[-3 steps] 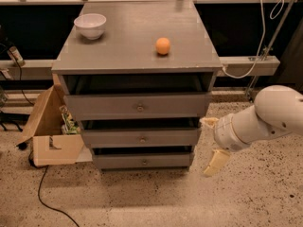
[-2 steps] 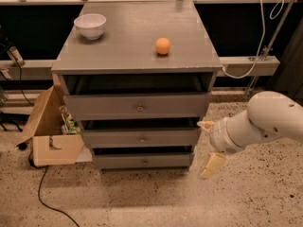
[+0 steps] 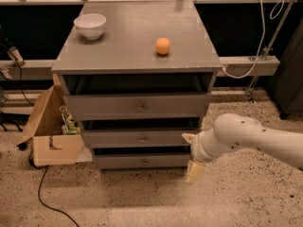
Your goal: Open bottom drawer
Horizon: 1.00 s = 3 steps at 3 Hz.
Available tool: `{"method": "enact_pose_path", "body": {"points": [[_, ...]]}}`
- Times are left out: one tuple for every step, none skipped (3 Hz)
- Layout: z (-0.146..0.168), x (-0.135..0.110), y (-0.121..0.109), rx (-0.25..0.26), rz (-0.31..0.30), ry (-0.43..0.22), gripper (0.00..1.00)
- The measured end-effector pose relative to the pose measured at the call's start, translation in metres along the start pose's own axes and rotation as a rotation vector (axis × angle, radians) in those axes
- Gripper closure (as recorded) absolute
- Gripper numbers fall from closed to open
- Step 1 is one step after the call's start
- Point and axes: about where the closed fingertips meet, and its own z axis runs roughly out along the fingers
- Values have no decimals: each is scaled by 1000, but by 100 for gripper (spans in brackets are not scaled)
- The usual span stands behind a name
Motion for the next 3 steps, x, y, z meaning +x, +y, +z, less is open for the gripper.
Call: {"method": "enact_pose_path", "body": {"points": [[49,12,-9,3,0,7,0],[99,23,-13,-19,26,-22,0],[99,23,-13,-19,26,-22,0]]}}
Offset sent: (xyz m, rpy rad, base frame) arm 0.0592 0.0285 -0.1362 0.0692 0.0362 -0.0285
